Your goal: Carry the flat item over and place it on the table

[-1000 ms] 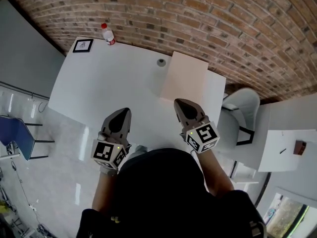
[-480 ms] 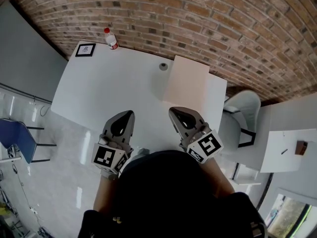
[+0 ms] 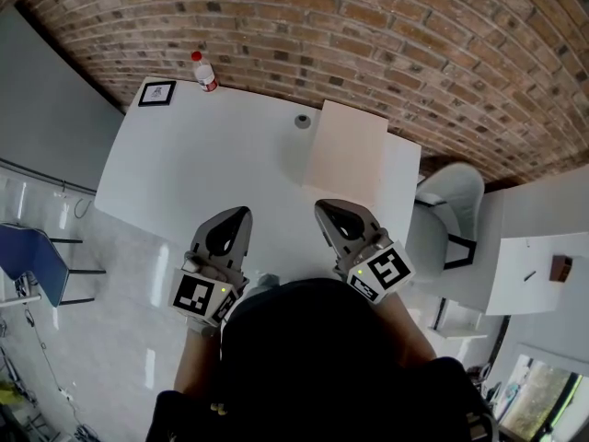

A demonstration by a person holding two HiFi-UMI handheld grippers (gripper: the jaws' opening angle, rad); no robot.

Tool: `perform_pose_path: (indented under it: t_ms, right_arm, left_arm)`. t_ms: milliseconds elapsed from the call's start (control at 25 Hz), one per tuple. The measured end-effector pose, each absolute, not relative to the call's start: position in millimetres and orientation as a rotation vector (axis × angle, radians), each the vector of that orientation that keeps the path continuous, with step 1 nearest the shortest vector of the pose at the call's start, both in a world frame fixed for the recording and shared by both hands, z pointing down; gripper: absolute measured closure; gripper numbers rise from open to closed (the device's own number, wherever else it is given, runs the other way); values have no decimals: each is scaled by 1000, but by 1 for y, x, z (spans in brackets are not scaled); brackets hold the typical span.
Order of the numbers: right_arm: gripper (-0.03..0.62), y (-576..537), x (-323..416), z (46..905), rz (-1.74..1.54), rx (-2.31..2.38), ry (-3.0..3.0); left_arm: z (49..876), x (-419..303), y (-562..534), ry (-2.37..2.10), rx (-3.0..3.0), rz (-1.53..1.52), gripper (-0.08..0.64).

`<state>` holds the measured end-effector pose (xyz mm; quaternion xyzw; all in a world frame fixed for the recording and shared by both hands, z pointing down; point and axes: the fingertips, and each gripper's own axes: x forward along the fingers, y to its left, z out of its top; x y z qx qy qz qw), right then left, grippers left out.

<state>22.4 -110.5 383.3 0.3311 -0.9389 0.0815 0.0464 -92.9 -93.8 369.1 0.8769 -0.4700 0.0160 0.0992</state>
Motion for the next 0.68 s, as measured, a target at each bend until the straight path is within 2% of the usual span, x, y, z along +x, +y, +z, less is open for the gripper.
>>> perform_pose_path:
  t_ms: [680]
  right_arm:
    - [581,-114,37,397,296,1068,-2819]
  left_arm:
    - [368,-80,-90,-1291,2605,20,557]
